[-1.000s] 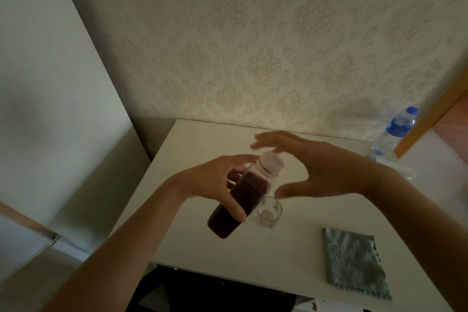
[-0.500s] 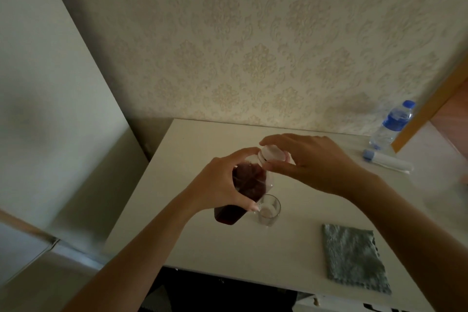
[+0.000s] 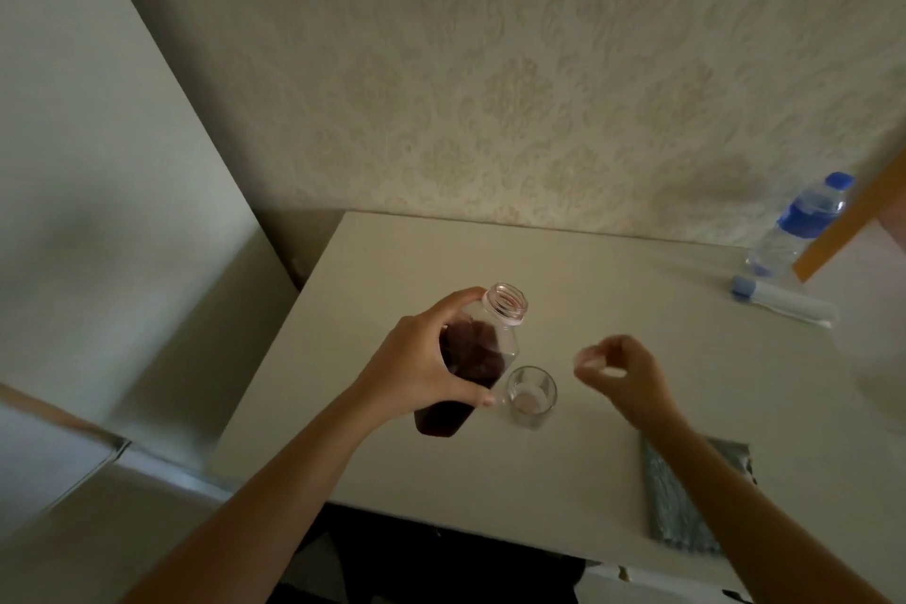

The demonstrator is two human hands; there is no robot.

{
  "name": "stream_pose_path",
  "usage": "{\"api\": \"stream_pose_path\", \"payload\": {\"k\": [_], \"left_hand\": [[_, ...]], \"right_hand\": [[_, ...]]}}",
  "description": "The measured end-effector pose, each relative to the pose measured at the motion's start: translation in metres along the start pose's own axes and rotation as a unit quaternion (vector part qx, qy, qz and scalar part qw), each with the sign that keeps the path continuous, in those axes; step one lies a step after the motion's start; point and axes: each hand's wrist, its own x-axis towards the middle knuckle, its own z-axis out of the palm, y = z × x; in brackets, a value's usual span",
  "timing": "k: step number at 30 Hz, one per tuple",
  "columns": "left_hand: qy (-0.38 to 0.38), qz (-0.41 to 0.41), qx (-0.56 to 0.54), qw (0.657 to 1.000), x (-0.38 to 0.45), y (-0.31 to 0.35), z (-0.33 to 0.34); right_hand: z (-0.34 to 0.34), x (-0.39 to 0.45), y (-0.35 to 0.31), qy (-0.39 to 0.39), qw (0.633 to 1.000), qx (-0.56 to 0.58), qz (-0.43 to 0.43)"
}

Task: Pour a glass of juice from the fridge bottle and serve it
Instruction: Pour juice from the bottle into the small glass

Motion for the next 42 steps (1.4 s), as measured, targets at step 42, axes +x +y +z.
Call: {"api": "stream_pose_path", "payload": {"k": [42], "left_hand": [[0.099,-0.055,0.046,0.992,-0.009,-0.056,0.021]], "right_hand": [[0.077,0.005,0.045,-0.031,0.999,-0.011,-0.01]]}}
